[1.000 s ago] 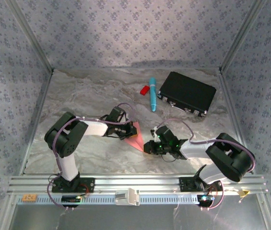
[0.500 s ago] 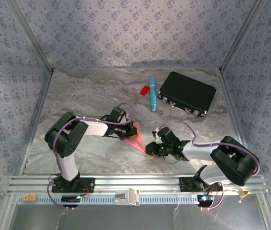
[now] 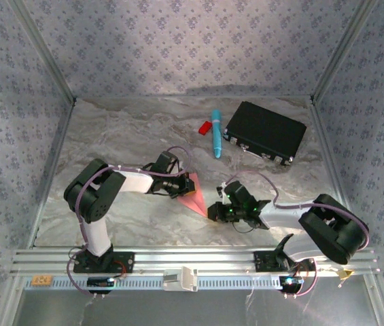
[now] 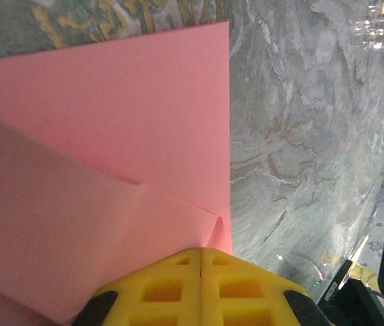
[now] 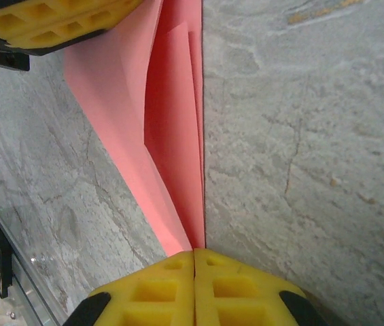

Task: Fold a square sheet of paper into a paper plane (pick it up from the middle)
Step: Fourth fold the wing at the center of the table.

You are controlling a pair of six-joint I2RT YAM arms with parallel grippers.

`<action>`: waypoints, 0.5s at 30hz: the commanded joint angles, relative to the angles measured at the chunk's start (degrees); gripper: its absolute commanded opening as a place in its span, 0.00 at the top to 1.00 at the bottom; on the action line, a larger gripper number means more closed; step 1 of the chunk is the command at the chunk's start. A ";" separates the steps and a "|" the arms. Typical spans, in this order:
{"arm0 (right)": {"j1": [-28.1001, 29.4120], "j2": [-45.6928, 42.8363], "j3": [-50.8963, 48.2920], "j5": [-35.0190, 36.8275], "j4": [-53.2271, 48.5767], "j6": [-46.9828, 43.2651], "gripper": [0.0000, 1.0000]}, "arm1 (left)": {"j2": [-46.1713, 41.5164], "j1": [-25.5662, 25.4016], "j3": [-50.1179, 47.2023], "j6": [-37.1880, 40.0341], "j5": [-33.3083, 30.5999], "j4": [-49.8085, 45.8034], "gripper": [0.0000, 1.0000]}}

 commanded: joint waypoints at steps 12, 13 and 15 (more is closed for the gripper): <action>0.27 -1.02 -1.85 -1.31 -8.60 -1.20 0.89 | 2.06 -0.13 -0.93 0.76 -2.20 -2.06 0.97; 0.34 -0.98 -2.02 -1.31 -8.68 -1.16 0.89 | 2.15 -0.16 -0.93 0.71 -2.09 -2.06 0.97; 0.38 -1.10 -2.17 -1.22 -8.70 -1.00 0.90 | 2.15 -0.16 -0.93 0.71 -2.19 -2.08 0.97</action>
